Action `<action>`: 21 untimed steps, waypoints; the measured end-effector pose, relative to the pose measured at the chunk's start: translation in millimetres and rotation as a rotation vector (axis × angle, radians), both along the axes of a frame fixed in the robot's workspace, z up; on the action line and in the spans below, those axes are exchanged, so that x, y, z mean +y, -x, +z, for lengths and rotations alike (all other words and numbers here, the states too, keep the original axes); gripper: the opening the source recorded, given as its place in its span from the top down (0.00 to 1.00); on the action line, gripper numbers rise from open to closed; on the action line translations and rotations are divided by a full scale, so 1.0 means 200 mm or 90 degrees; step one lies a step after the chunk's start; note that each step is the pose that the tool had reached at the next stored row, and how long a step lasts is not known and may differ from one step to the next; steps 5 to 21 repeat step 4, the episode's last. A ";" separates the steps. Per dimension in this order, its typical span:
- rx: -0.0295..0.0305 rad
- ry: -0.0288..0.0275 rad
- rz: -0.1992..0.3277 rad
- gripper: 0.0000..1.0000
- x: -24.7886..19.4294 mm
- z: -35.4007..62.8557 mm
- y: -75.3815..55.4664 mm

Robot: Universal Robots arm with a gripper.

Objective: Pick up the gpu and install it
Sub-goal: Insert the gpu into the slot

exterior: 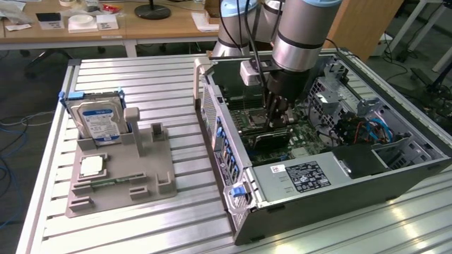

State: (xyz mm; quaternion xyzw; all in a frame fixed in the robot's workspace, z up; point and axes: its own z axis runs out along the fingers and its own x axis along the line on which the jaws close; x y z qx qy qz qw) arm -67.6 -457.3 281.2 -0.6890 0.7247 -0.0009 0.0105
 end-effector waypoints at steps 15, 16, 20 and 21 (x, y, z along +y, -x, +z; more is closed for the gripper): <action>0.0000 0.0000 0.000 0.89 0.000 0.000 0.00; 0.0000 0.0000 0.000 0.89 0.000 0.000 0.00; 0.0000 0.0000 0.000 0.89 0.000 0.000 0.00; 0.0000 0.0000 0.000 0.89 0.000 0.000 0.00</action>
